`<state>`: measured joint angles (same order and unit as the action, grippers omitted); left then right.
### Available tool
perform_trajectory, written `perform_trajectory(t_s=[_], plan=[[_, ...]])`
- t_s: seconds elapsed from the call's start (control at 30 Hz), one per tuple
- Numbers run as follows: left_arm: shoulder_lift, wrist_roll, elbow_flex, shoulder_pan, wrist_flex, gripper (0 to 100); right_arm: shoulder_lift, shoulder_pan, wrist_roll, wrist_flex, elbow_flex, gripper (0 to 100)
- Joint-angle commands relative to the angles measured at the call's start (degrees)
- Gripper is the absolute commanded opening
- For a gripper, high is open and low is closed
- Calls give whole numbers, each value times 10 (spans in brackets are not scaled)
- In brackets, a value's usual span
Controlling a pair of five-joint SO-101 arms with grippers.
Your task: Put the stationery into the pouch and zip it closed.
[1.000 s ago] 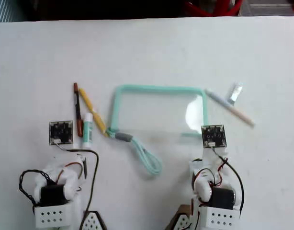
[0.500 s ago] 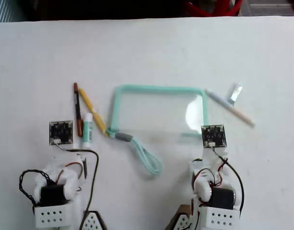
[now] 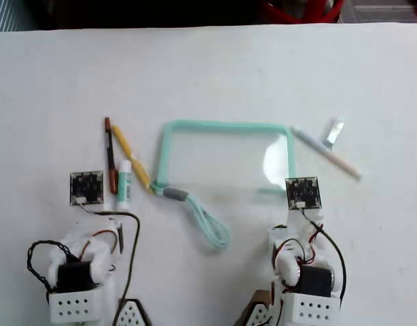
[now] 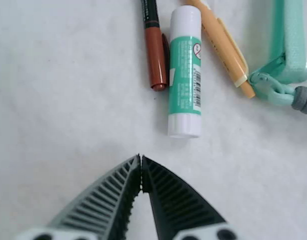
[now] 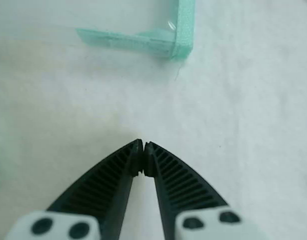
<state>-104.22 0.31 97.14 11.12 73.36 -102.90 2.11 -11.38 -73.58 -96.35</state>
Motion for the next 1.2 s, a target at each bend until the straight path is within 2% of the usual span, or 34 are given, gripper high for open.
perform_trajectory(t_s=[0.0, 0.33, 0.63, 0.77, 0.93, 1.07, 1.17], plan=[[-4, 6, -2, 3, 4, 24, -4, 0, 5, 7, -5, 18], [-4, 7, -2, 3, 4, 24, -4, -8, 2, 22, -5, 18], [-4, 7, -2, 3, 4, 24, -4, -77, 4, 299, -5, 18], [-4, 7, -2, 3, 4, 24, -4, -143, 1, 427, -5, 18], [-4, 7, -2, 3, 4, 24, -4, -265, 0, 552, -5, 18], [-4, 7, -2, 3, 4, 24, -4, -374, 0, 582, -4, 18], [-4, 7, -2, 3, 4, 24, -3, -411, -7, 582, 10, 18]])
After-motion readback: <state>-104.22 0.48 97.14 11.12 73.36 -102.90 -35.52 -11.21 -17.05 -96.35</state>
